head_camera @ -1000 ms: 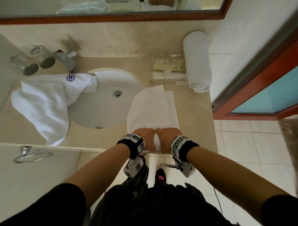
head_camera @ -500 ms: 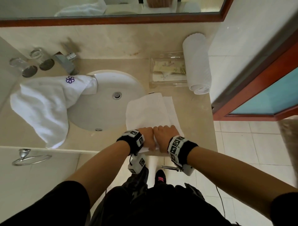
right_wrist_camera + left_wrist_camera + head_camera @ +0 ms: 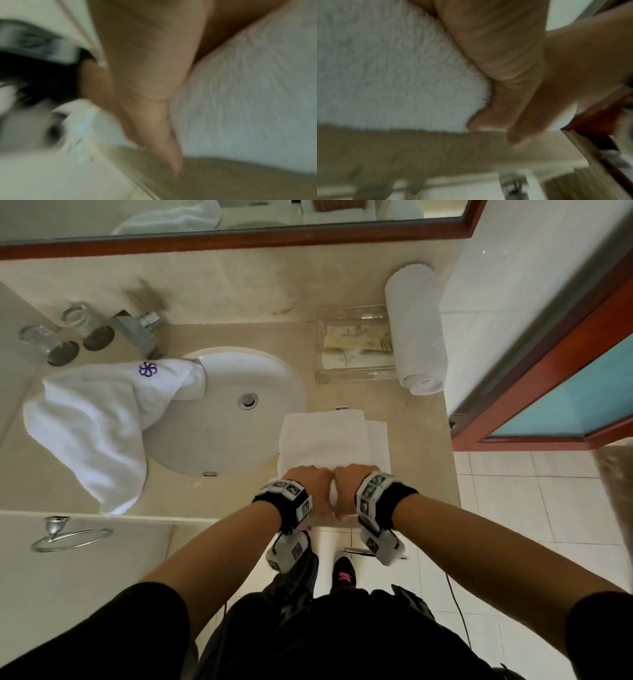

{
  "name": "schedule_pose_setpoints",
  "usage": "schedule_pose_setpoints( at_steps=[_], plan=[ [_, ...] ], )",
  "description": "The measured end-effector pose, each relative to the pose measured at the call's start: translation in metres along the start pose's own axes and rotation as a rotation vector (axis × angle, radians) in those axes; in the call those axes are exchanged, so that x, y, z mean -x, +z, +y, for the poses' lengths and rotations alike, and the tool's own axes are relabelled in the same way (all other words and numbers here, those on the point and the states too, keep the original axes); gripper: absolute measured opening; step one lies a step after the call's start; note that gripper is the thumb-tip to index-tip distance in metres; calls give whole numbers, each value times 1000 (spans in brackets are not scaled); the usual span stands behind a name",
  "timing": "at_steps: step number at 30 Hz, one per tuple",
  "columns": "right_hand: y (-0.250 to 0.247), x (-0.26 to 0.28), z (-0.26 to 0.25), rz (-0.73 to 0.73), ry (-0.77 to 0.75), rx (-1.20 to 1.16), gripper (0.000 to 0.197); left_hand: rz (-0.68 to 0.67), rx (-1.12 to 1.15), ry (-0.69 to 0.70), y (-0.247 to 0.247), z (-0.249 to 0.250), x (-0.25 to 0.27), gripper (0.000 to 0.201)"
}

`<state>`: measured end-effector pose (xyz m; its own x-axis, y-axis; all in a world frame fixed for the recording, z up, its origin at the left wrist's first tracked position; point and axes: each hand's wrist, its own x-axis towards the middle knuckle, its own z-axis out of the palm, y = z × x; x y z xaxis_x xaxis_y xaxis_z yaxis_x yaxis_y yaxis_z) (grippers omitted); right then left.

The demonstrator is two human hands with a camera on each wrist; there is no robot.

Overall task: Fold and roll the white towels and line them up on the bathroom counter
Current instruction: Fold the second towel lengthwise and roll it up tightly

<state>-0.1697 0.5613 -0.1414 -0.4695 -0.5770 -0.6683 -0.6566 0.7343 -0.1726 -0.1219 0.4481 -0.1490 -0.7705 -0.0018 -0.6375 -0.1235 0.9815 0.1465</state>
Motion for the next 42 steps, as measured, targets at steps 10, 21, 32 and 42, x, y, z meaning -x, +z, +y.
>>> schedule_pose_setpoints(
  at_steps=[10, 21, 32, 42],
  plan=[
    [-6, 3, 15, -74, -57, -49, 32, 165, -172, 12, 19, 6, 4, 71],
    [29, 13, 0, 208, -46, 70, 52, -158, 12, 21, 7, -6, -5, 40],
    [-3, 0, 4, -40, -84, 9, 38, 13, 32, 32, 8, -8, -4, 54],
    [-13, -10, 20, -109, 0, 6, 45, 146, -158, 63, 10, 1, -2, 72]
  ],
)
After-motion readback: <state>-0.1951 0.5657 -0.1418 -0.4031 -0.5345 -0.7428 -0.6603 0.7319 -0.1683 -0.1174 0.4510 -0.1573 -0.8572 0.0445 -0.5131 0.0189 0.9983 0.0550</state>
